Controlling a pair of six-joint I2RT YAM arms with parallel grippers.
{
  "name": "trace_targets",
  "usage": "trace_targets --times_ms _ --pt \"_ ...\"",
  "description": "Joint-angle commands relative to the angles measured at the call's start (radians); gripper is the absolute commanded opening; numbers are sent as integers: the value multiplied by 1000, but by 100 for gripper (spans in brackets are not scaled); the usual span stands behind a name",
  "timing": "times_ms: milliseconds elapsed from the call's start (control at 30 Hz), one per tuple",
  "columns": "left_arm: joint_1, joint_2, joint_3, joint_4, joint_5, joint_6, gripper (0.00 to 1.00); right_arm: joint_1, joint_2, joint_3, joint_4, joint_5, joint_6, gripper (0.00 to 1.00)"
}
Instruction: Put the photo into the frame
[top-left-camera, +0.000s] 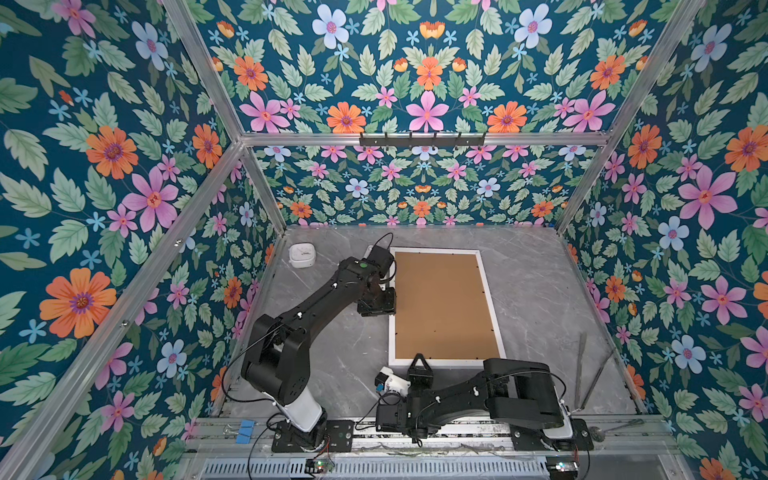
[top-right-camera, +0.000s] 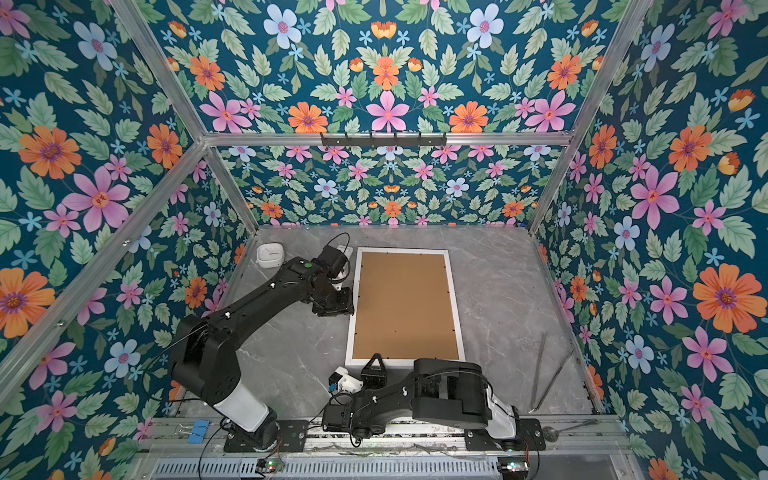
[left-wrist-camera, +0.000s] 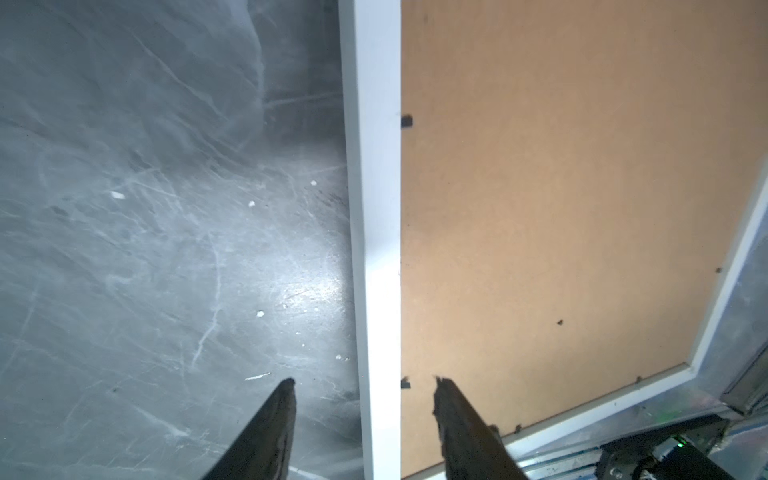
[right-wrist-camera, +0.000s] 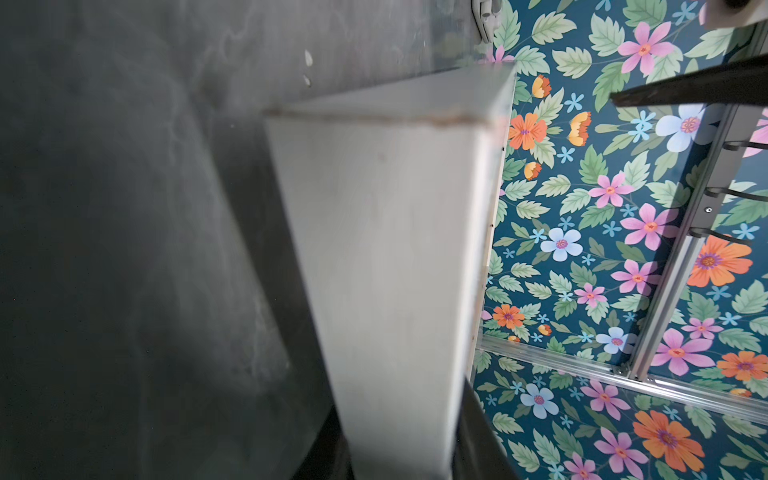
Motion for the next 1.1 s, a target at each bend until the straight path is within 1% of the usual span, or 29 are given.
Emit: trace_targets --times_ms 0,200,333,500,600,667,800,900,1067 --pt "39 -34 12 -29 -24 23 58 -11 -67 15 35 -67 48 0" --pt "154 -102 -29 2 -7 26 59 -70 -249 44 16 -175 19 0" --pt "202 -140 -83 57 21 27 59 -94 -348 80 -12 -203 -3 0" --pt "228 -139 -138 148 34 33 59 -132 -509 103 -18 -282 42 0" --pt "255 -133 -198 236 62 23 59 -165 -606 102 -4 -377 76 0" --pt "264 -123 -224 289 88 10 59 -202 -678 104 -8 -450 124 0" --pt "268 -84 -223 348 134 -6 59 -264 -816 65 37 -549 172 0" --pt "268 -54 -211 376 156 -12 59 -304 -883 60 18 -570 201 0" --pt "266 -17 -186 412 188 -24 59 -323 -974 30 -4 -557 260 0"
